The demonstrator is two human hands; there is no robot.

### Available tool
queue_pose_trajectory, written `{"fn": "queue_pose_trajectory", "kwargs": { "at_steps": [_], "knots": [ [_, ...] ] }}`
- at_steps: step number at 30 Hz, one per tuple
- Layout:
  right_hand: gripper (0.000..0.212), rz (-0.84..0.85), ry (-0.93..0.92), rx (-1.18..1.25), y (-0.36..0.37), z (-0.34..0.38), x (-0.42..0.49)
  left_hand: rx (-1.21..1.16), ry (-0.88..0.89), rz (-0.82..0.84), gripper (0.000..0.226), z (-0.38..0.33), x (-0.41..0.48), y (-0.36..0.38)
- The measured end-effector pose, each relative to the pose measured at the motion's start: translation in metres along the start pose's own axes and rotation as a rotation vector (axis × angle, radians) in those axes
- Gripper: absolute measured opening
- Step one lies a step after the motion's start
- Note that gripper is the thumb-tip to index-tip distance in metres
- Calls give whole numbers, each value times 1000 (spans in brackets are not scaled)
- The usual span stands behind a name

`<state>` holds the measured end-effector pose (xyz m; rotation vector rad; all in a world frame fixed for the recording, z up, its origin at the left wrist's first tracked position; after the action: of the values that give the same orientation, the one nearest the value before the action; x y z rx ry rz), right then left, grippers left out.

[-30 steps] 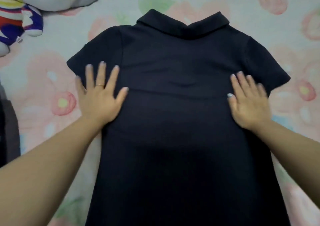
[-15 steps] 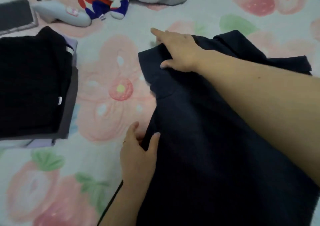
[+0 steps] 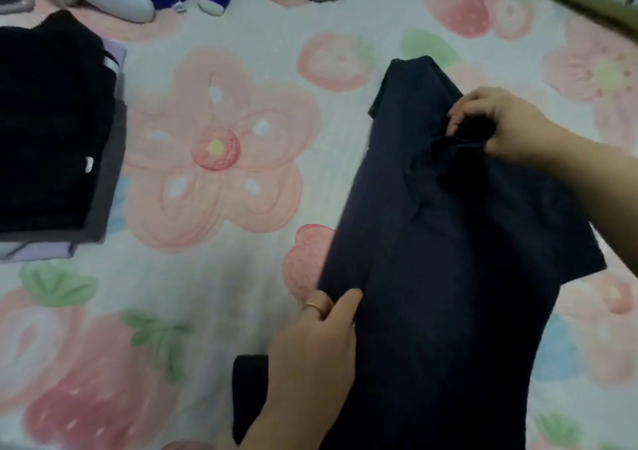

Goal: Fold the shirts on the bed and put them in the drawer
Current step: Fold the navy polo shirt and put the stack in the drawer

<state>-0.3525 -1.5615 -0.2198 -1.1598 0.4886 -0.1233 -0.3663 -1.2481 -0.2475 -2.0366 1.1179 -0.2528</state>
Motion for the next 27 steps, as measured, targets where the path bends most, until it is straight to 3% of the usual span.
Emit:
{"fn": "queue_pose_trajectory", "kwargs": {
  "at_steps": [2,4,5,6,9,11,14,17,20,24,27],
  "knots": [
    [48,56,147,-98,11,-31,-27,145,-8,326,49,-15,-5,20],
    [54,145,291,-249,23,-53,-50,125,-47,676,56,-19,-16,39],
    [56,126,357,-298,26,-56,-58,116,-22,733,55,-22,-18,40],
    [54,42,392,-315,27,-53,-64,98,12,710,52,-22,-18,37],
    [38,-323,294,-220,34,-9,-69,142,133,265,39,-16,-11,29],
    [34,-405,171,-110,53,31,-60,119,139,120,41,-7,-18,32],
    [47,-220,110,21,91,63,-27,336,191,200,51,25,-38,56],
    [54,-34,177,-148,126,34,-9,408,268,201,60,57,-54,67],
    [53,-121,284,-180,131,-3,-3,403,237,187,66,66,-55,69],
    [52,-193,350,-120,120,-1,-1,423,268,176,66,59,-55,65],
    [50,-456,397,-2,108,19,-44,372,292,133,63,51,-48,55]
  ]
}}
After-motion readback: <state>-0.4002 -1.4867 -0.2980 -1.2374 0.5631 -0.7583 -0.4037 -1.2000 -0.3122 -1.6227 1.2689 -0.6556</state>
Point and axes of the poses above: each hand's wrist, its own x-axis towards the middle knuckle, its own y-axis out of the palm, z = x × y, the point moved 4 cm from there along x, towards the middle knuckle, and after that the axes turned 1 degree about -x, right-handed, at the moved point
